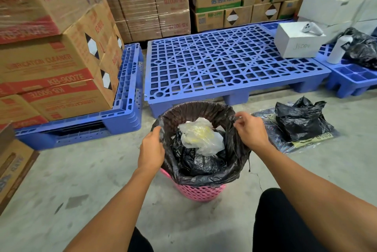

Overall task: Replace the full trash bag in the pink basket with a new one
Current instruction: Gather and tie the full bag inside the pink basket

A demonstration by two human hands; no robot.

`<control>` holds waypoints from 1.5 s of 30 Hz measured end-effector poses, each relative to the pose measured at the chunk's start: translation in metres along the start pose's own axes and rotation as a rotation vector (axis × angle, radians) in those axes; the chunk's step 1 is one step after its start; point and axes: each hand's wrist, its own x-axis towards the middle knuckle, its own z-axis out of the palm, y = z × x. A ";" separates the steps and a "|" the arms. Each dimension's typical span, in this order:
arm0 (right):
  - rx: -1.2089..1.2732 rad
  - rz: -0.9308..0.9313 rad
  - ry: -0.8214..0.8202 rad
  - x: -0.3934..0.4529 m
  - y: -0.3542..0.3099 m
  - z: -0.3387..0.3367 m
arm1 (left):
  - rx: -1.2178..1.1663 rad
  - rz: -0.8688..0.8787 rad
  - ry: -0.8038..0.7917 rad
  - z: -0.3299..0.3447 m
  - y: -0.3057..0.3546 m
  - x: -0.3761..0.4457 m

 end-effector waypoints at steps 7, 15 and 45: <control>0.178 0.064 -0.054 -0.002 -0.008 0.011 | -0.167 -0.022 -0.027 0.012 0.033 0.011; 0.369 0.209 0.135 0.003 0.011 0.001 | -0.055 0.040 0.029 -0.004 0.021 0.010; 0.531 0.020 -0.191 0.044 -0.102 -0.020 | -0.789 -0.362 -0.091 -0.013 0.057 0.046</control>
